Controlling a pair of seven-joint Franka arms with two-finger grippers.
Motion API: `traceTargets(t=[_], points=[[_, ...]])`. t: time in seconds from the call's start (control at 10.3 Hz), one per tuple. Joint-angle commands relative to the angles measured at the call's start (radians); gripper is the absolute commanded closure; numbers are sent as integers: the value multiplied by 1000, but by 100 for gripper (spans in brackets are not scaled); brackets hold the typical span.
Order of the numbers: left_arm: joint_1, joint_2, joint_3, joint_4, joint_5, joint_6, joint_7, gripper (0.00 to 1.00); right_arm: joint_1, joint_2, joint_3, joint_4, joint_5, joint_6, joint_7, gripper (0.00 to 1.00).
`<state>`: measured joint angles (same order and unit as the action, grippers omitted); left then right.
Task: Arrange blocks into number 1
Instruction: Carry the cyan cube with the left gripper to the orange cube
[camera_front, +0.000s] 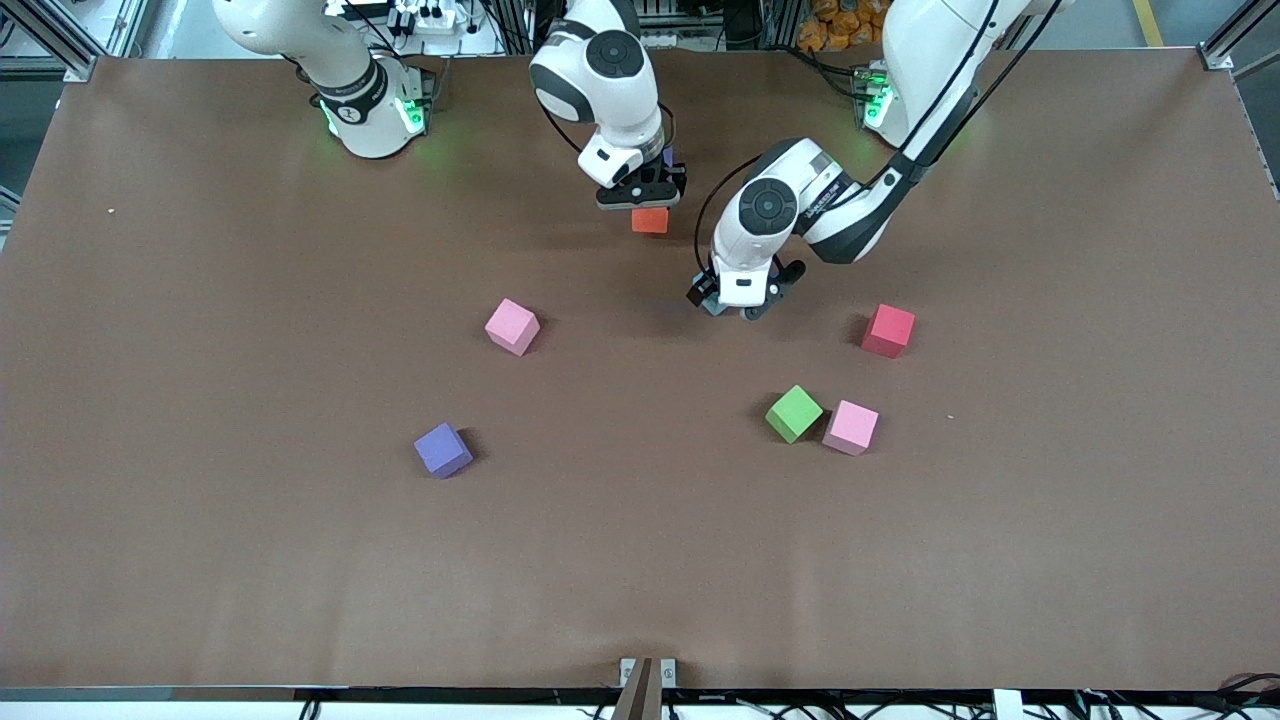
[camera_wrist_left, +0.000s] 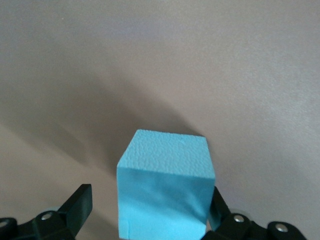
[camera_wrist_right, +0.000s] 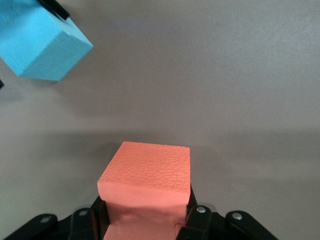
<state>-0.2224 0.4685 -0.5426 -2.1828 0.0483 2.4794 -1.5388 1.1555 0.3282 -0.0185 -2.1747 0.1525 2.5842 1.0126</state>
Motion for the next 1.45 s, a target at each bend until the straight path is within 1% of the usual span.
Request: traceTargets(t=[0.0,0.1,0.19,0.29,0.39,0.48,0.68,0.78,0.97,1.07,1.16,1.26,1.36], points=[[-11,12,26,15,-4,10,57,0,13,0,5,-22,-25,10,35,44],[-11,13,36,15,-4,10,74,9,16,3,6,-22,-25,10,37,44],[-11,18,36,15,-2,16,77,24,21,8,9,-20,-25,10,47,41],[-12,18,36,15,-2,16,78,47,29,15,9,-17,-25,11,49,41],[-12,16,36,15,-2,16,78,75,39,24,9,-13,-25,13,50,41],[-12,15,36,15,-2,16,78,100,47,28,14,-10,-25,14,60,41],[-12,-17,36,18,-2,13,75,100,53,31,25,-8,-27,16,72,40],[-11,-39,36,37,-2,12,74,100,64,37,25,4,-27,16,84,37],[-2,-53,36,80,-2,4,74,100,70,67,25,48,-27,14,113,37],[2,-53,36,89,-2,4,78,100,76,75,23,56,-28,16,119,26],[5,-51,39,89,-2,4,101,100,75,75,23,55,-28,14,119,0],[5,-50,56,89,-2,4,114,100,73,74,23,52,-30,14,119,0],[5,-47,58,89,-2,4,127,100,67,68,25,46,-40,13,119,0]])
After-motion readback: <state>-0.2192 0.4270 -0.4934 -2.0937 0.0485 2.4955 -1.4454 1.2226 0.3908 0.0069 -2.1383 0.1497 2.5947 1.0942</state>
